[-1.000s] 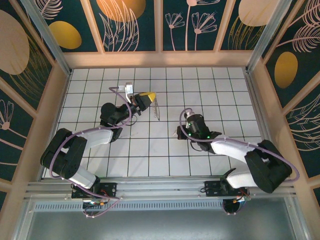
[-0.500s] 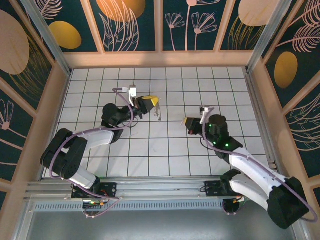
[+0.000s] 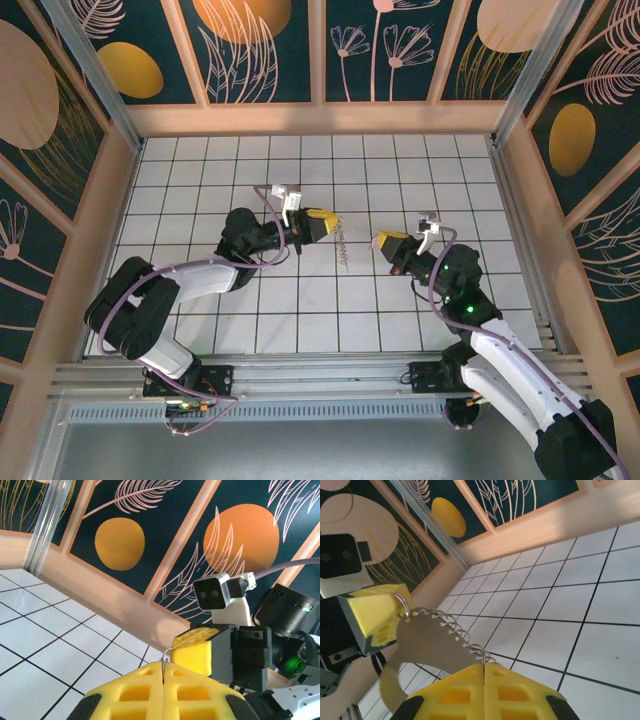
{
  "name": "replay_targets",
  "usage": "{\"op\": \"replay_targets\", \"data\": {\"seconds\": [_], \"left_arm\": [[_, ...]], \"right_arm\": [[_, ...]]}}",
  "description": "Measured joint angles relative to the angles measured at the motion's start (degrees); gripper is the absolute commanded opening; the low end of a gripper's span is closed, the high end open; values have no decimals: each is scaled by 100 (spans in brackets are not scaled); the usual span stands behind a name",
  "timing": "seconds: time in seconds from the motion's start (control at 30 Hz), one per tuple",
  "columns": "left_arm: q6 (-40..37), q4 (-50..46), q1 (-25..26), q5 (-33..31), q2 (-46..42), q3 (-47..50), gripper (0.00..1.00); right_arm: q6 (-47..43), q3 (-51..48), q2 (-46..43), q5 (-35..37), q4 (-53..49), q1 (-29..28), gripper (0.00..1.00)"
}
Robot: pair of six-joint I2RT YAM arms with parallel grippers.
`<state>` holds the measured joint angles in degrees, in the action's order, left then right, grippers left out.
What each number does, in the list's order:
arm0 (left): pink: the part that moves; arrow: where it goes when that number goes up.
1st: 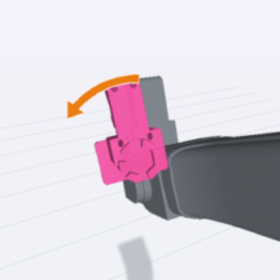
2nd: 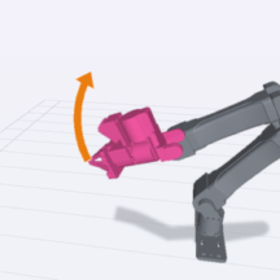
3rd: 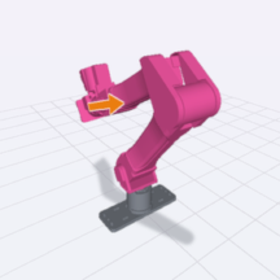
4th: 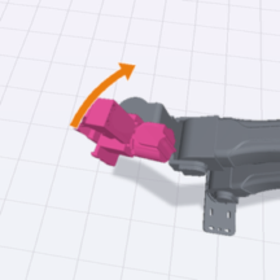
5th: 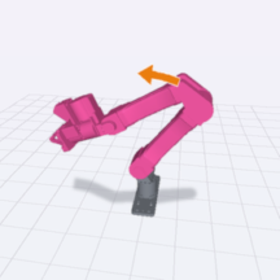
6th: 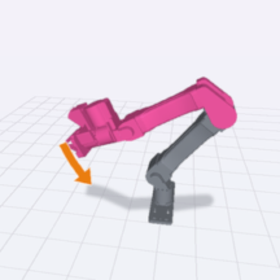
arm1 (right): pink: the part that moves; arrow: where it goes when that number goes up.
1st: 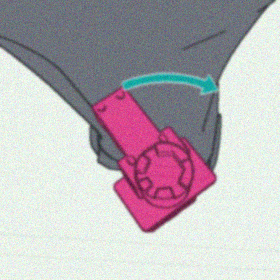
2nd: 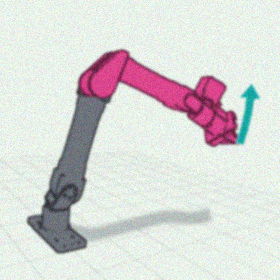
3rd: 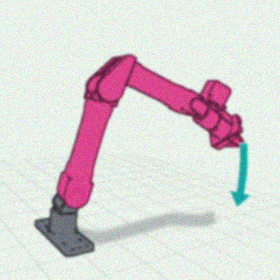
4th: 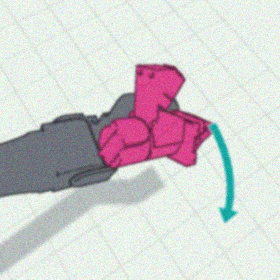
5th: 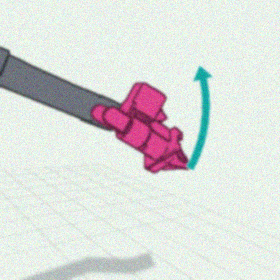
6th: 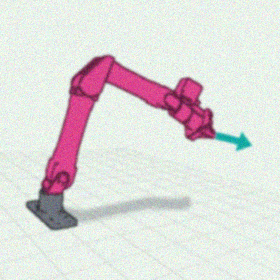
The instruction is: Put the keys on the keyring
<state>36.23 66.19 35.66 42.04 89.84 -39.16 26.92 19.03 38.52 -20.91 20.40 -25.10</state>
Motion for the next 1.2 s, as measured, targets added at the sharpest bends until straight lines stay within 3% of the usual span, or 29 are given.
{"op": "replay_targets", "data": {"seconds": [0.73, 1.2], "left_arm": [[-192, -260, 295, -105, 306, -105, 0], [-173, -256, 315, -157, 378, -201, 0]], "right_arm": [[413, -24, 468, -319, 1029, -20, 0], [448, 173, 1123, -278, 1340, -566, 0]]}}
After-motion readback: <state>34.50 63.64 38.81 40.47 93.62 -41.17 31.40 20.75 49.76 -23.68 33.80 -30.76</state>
